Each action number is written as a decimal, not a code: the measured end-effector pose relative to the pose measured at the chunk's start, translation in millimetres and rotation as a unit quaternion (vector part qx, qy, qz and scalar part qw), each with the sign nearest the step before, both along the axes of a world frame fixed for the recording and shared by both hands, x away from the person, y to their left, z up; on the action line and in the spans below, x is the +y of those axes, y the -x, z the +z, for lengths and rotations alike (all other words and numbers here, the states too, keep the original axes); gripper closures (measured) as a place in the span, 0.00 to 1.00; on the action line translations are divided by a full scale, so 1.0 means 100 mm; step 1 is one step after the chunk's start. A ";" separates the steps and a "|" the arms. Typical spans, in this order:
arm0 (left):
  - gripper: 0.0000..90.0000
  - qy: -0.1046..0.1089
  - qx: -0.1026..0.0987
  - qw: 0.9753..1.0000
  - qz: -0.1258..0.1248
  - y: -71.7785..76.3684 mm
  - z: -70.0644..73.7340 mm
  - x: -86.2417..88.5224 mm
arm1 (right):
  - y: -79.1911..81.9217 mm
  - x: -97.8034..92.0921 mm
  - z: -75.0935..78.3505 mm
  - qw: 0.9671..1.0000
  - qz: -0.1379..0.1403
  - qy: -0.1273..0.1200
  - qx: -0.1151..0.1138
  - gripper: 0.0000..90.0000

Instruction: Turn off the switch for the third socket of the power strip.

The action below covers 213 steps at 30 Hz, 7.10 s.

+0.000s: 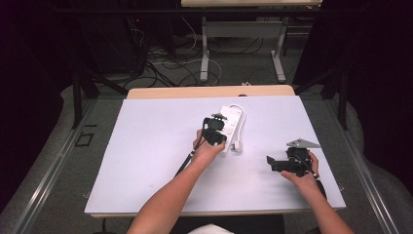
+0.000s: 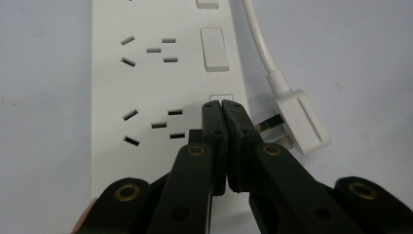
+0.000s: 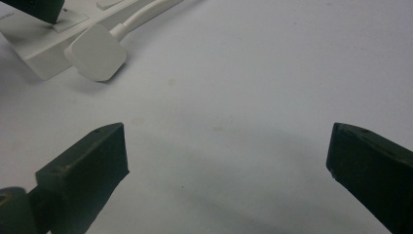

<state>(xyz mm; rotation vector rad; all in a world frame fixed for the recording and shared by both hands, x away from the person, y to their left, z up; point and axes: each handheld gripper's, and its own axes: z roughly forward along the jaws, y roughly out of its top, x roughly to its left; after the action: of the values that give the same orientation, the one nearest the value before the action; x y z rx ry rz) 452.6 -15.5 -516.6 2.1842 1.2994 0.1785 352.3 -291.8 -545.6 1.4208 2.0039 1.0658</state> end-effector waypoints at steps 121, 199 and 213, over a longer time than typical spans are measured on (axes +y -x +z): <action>0.46 0.059 -0.048 0.996 -0.046 0.35 0.52 0.40 | 0.01 -0.02 0.00 1.000 -0.004 0.001 -0.002 0.01; 0.00 0.060 -0.116 0.988 0.086 0.77 0.33 2.15 | 0.01 0.01 -0.01 1.000 -0.007 0.004 0.001 0.01; 0.00 0.042 -0.135 0.983 0.117 0.87 0.14 2.41 | 0.01 0.02 -0.01 1.000 -0.009 0.003 0.001 0.01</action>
<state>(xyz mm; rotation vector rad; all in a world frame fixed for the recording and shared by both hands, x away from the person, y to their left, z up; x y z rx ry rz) 365.7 225.2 -502.2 1.8583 1.3742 0.4863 350.8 -290.2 -546.2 1.4339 1.9904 1.0503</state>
